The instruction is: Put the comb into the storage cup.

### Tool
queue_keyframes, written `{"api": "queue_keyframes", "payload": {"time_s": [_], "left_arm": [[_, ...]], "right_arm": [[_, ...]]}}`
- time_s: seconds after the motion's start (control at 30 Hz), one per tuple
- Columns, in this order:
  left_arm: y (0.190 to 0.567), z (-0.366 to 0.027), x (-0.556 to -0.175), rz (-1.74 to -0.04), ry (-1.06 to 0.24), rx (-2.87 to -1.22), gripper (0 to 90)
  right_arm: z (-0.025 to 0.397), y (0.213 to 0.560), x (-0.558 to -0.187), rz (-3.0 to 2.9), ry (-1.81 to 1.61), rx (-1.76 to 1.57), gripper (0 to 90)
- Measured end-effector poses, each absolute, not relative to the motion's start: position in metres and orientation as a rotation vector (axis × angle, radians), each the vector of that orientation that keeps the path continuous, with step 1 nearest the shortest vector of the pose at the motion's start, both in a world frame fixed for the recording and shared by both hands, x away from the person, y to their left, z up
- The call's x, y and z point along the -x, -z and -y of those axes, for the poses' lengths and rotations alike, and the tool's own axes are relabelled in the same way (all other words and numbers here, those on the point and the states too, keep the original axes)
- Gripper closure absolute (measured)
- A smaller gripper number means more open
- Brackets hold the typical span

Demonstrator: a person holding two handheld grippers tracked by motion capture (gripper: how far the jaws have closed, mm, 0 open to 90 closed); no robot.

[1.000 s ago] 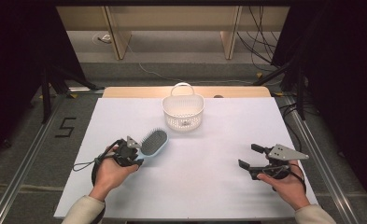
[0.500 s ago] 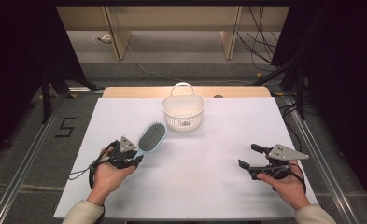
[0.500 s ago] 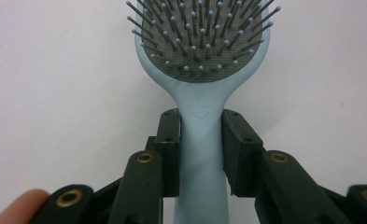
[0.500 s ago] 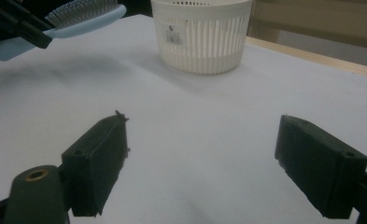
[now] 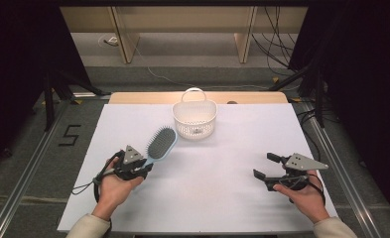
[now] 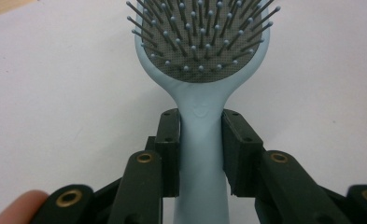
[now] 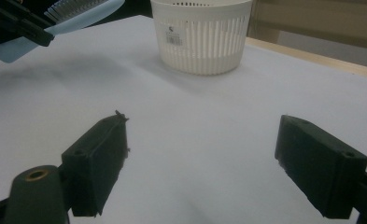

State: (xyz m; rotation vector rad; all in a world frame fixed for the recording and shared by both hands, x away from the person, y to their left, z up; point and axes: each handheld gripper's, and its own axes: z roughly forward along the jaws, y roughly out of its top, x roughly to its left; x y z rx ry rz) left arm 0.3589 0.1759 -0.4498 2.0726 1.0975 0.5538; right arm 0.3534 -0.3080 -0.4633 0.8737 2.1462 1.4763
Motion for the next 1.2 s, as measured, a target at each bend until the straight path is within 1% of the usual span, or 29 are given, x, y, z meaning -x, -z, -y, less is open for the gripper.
{"api": "queue_keyframes", "payload": {"time_s": [0.37, 0.57, 1.2], "left_arm": [[0.442, -0.177, -0.357, -1.085, -0.601, -1.994, 69.9], [0.444, -0.177, -0.359, -1.072, -0.563, -1.978, 69.9], [0.439, -0.178, -0.359, -1.044, -0.595, -1.887, 69.9]], "right_arm": [[0.308, 0.463, -0.353, -2.146, -1.475, -0.871, 17.8], [0.308, 0.463, -0.353, -2.146, -1.477, -0.871, 17.8], [0.309, 0.462, -0.353, -2.13, -1.495, -0.869, 17.5]]}}
